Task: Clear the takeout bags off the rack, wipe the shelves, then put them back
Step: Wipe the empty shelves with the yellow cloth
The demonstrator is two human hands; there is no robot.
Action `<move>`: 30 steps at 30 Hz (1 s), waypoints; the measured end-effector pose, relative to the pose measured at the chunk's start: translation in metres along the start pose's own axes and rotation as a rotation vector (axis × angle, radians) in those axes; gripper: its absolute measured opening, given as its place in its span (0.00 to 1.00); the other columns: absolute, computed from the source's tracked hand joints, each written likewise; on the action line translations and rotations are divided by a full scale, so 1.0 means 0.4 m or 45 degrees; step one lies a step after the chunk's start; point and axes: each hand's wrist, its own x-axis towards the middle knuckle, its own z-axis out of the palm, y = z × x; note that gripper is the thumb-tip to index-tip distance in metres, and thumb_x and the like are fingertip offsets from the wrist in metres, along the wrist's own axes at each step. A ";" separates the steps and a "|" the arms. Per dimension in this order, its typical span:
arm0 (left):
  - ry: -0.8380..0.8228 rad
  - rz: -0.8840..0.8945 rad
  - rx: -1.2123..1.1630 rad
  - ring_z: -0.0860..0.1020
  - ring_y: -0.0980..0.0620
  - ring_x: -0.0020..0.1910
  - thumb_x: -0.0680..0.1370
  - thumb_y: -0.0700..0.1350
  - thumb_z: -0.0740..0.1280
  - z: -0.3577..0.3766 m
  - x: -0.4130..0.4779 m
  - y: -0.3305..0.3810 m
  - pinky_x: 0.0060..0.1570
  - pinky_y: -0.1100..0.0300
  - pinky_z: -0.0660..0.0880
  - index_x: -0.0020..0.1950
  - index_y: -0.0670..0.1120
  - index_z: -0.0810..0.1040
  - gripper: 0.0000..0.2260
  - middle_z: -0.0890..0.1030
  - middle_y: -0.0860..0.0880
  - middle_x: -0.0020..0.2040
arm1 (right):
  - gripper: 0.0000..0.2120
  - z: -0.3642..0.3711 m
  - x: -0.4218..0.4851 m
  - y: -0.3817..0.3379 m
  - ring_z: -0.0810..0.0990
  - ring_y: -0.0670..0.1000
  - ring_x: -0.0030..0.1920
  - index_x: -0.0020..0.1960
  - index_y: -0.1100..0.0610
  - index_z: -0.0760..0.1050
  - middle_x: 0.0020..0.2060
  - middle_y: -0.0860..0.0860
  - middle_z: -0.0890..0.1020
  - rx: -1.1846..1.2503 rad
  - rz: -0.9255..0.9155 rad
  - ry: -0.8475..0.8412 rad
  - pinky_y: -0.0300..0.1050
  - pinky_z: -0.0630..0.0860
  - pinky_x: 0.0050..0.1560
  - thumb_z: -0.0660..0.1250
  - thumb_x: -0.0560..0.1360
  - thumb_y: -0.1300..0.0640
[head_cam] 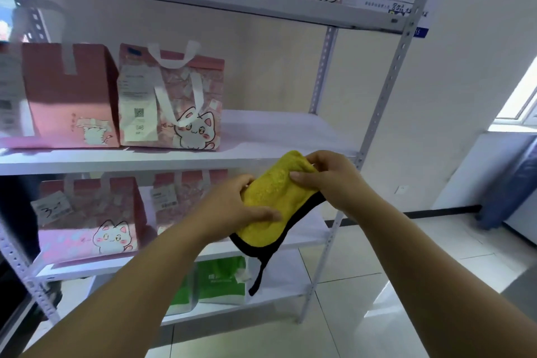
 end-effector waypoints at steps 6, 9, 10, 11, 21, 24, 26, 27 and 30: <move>-0.113 -0.018 -0.078 0.80 0.57 0.40 0.61 0.52 0.79 0.042 0.154 0.020 0.36 0.63 0.75 0.50 0.53 0.78 0.21 0.81 0.53 0.43 | 0.08 -0.124 0.127 0.092 0.79 0.54 0.41 0.43 0.58 0.77 0.39 0.55 0.80 0.054 -0.006 0.130 0.53 0.76 0.46 0.73 0.69 0.56; -0.075 0.022 -0.241 0.81 0.51 0.42 0.64 0.45 0.79 0.069 0.248 0.035 0.39 0.59 0.78 0.51 0.54 0.78 0.18 0.82 0.50 0.44 | 0.08 -0.194 0.203 0.150 0.78 0.53 0.38 0.42 0.59 0.76 0.36 0.54 0.79 0.104 0.028 0.166 0.50 0.74 0.43 0.73 0.70 0.55; -0.043 0.020 -0.327 0.82 0.50 0.42 0.65 0.42 0.78 0.078 0.281 0.040 0.38 0.58 0.79 0.50 0.55 0.78 0.18 0.82 0.48 0.44 | 0.10 -0.218 0.229 0.171 0.77 0.54 0.38 0.43 0.61 0.77 0.35 0.54 0.78 0.114 0.041 0.178 0.50 0.73 0.42 0.73 0.70 0.55; -0.001 0.005 -0.411 0.83 0.49 0.40 0.66 0.40 0.77 0.086 0.314 0.045 0.38 0.56 0.80 0.50 0.55 0.78 0.18 0.82 0.47 0.44 | 0.12 -0.241 0.255 0.192 0.77 0.54 0.38 0.43 0.63 0.76 0.35 0.55 0.78 0.124 0.058 0.188 0.50 0.72 0.42 0.73 0.70 0.55; 0.442 -0.112 -0.399 0.81 0.48 0.45 0.68 0.42 0.76 0.161 0.613 0.030 0.41 0.51 0.80 0.48 0.55 0.73 0.16 0.79 0.51 0.49 | 0.27 -0.341 0.437 0.342 0.82 0.55 0.37 0.62 0.45 0.67 0.40 0.54 0.78 -0.100 0.094 -0.028 0.54 0.82 0.41 0.73 0.69 0.57; 0.472 -0.053 -0.191 0.78 0.56 0.42 0.68 0.45 0.75 0.163 0.687 0.030 0.35 0.59 0.74 0.43 0.57 0.73 0.13 0.78 0.59 0.45 | 0.19 -0.341 0.472 0.353 0.82 0.50 0.33 0.57 0.41 0.69 0.41 0.50 0.78 -0.370 0.035 -0.105 0.45 0.81 0.36 0.70 0.70 0.53; 0.459 -0.023 -0.128 0.77 0.60 0.42 0.69 0.46 0.75 0.168 0.738 0.028 0.33 0.63 0.70 0.42 0.57 0.73 0.11 0.77 0.60 0.43 | 0.17 -0.335 0.503 0.359 0.81 0.50 0.35 0.56 0.44 0.70 0.47 0.49 0.75 -0.455 0.035 -0.064 0.44 0.81 0.37 0.70 0.70 0.53; 0.448 -0.007 -0.111 0.76 0.61 0.42 0.69 0.46 0.74 0.171 0.765 0.027 0.33 0.63 0.69 0.42 0.57 0.74 0.11 0.77 0.61 0.43 | 0.17 -0.331 0.519 0.364 0.81 0.52 0.38 0.57 0.46 0.69 0.50 0.49 0.72 -0.503 0.051 -0.046 0.46 0.80 0.40 0.70 0.71 0.52; 0.397 0.062 -0.016 0.74 0.62 0.42 0.70 0.46 0.73 0.185 0.851 0.022 0.35 0.66 0.68 0.46 0.55 0.75 0.10 0.77 0.60 0.45 | 0.19 -0.314 0.555 0.382 0.78 0.54 0.42 0.60 0.49 0.67 0.52 0.50 0.70 -0.585 0.108 -0.023 0.53 0.79 0.46 0.69 0.72 0.52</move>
